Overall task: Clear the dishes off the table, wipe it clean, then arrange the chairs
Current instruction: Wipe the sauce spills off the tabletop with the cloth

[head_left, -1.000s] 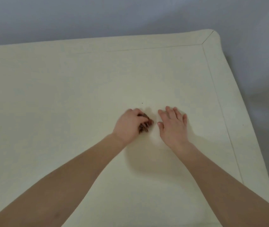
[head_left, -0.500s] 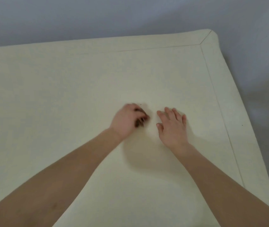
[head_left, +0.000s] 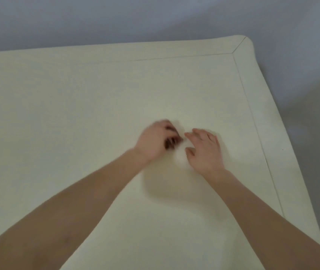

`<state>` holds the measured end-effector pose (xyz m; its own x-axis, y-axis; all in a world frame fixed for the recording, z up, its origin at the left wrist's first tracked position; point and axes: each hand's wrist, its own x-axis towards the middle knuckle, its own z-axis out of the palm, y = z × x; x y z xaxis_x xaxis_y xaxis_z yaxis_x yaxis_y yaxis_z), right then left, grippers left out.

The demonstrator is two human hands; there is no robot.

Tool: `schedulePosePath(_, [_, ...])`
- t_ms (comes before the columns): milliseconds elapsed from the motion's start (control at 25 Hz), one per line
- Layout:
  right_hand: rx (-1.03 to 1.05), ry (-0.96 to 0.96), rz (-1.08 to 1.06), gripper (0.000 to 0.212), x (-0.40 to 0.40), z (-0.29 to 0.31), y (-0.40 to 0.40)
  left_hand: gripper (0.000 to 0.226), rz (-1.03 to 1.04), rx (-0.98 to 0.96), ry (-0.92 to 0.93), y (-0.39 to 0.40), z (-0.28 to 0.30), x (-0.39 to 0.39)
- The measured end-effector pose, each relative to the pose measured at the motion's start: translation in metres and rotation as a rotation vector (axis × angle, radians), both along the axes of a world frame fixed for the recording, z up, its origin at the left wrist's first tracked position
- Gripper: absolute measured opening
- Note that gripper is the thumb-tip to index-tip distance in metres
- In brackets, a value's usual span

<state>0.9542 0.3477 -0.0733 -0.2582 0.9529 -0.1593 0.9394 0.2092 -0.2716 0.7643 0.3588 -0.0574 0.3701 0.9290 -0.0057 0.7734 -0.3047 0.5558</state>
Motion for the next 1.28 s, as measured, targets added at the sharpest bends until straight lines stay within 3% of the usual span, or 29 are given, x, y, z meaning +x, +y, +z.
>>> schedulePosePath(80, [0.001, 0.059, -0.062, 0.048, 0.002, 0.002, 0.011, 0.029, -0.182, -0.013, -0.026, -0.042, -0.001, 0.008])
schedulePosePath(160, [0.022, 0.057, -0.083, 0.046, 0.003, 0.003, 0.023, 0.023, -0.194, -0.067, -0.008, -0.033, -0.003, -0.004])
schedulePosePath(320, [0.025, 0.033, -0.055, 0.045, 0.004, 0.002, 0.030, 0.037, 0.361, -0.048, 0.026, 0.069, -0.006, -0.038])
schedulePosePath(400, [0.011, 0.023, -0.068, 0.045, 0.005, -0.001, 0.034, 0.036, 0.432, -0.029, 0.067, 0.082, -0.007, -0.034])
schedulePosePath(520, [0.054, -0.056, -0.031, 0.048, -0.005, -0.001, 0.055, 0.030, 0.124, -0.018, -0.057, 0.026, -0.005, -0.006])
schedulePosePath(600, [-0.007, -0.052, -0.035, 0.051, -0.014, 0.007, 0.079, 0.026, -0.056, 0.030, -0.010, -0.007, -0.009, -0.001])
schedulePosePath(680, [-0.073, -0.055, -0.053, 0.054, -0.021, 0.012, 0.098, 0.026, -0.106, -0.001, 0.001, 0.007, -0.007, -0.012])
schedulePosePath(760, [-0.098, -0.078, -0.065, 0.054, -0.023, 0.013, 0.104, 0.024, 0.084, -0.006, -0.023, 0.048, -0.007, -0.031])
schedulePosePath(880, [-0.099, -0.063, -0.070, 0.054, -0.022, 0.009, 0.102, 0.034, 0.478, 0.032, 0.130, 0.116, -0.011, -0.070])
schedulePosePath(960, [-0.086, -0.050, -0.093, 0.052, -0.026, 0.010, 0.104, 0.032, 0.569, 0.033, 0.172, 0.125, -0.011, -0.065])
schedulePosePath(1120, [-0.044, -0.072, -0.092, 0.046, -0.031, 0.015, 0.106, 0.028, 0.164, 0.054, 0.089, 0.057, -0.019, -0.013])
schedulePosePath(1200, [-0.033, -0.063, -0.080, 0.045, -0.027, 0.014, 0.107, 0.031, 0.003, 0.042, 0.088, 0.050, -0.018, -0.025])
schedulePosePath(1280, [-0.020, -0.048, -0.077, 0.044, -0.025, 0.010, 0.109, 0.030, 0.092, 0.053, 0.045, 0.091, -0.015, -0.056])
